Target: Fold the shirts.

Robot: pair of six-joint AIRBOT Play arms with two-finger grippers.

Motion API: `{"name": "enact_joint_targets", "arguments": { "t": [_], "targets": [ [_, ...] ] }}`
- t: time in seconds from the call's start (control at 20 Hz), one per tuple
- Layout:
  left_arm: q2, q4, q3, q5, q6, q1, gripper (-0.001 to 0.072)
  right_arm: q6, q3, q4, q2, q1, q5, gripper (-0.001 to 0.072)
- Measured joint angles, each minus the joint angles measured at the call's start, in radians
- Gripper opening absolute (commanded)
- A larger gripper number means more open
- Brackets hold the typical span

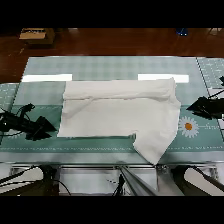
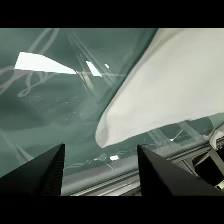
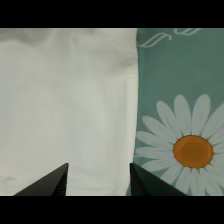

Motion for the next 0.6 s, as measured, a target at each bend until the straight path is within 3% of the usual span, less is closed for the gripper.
{"name": "enact_joint_targets", "arguments": {
  "t": [0.25,0.3,0.4,0.45,0.6],
  "targets": [
    [0.002,-0.051,-0.044,0.069,0.01,-0.076,0.0507,-0.01,-0.016,0.06,0.013,-0.005,-0.005,0.0476],
    [0.0,-0.068,-0.048,0.089,0.011,-0.103,0.0422,-0.01,-0.017,0.072,0.013,-0.006,-0.003,0.0475],
    [-0.011,-0.09,-0.054,0.153,0.018,-0.161,0.0048,-0.006,-0.018,0.088,0.015,-0.006,0.0,0.0476],
    [-0.02,-0.1,-0.056,0.172,0.024,-0.189,0.0018,-0.006,-0.018,0.09,0.015,-0.006,0.006,0.0476],
    [-0.035,-0.117,-0.059,0.175,0.044,-0.235,0.0018,0.002,-0.02,0.025,0.025,-0.006,0.035,0.0476]
  ]
}}
